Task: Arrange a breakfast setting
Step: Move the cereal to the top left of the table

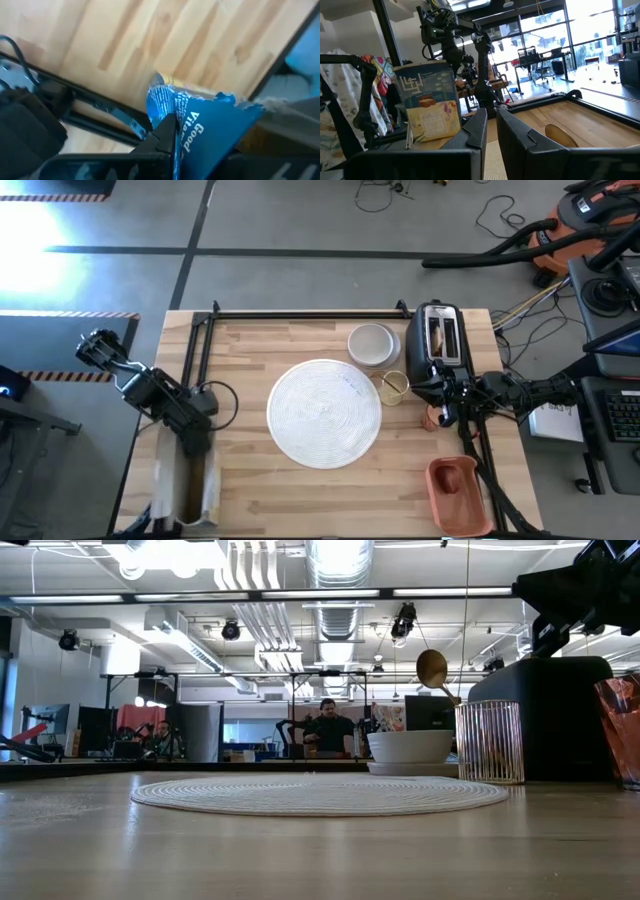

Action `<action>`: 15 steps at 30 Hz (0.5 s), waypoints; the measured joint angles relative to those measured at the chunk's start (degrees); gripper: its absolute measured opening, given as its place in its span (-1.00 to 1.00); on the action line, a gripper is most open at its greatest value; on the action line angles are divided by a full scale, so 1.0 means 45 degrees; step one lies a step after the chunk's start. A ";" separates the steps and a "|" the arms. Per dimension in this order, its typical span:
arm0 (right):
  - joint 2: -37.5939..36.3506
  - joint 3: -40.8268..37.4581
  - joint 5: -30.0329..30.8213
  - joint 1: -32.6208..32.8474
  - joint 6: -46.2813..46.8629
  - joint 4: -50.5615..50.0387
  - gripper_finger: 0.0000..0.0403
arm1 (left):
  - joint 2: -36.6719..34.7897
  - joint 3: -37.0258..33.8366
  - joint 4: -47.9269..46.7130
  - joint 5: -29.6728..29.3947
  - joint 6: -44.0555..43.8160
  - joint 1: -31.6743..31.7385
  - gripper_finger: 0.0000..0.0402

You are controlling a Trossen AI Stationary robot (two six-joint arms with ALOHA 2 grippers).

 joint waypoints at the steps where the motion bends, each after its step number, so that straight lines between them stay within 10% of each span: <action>1: -0.0002 0.0002 0.0000 -0.0002 0.0000 0.0000 -0.83 | 0.0000 0.0000 -0.0005 -0.0202 -0.0002 0.0063 -1.00; 15: 0.0003 0.0000 0.0000 0.0003 0.0000 0.0000 -0.83 | -0.0246 -0.0005 -0.0010 -0.2572 0.2909 0.0893 -1.00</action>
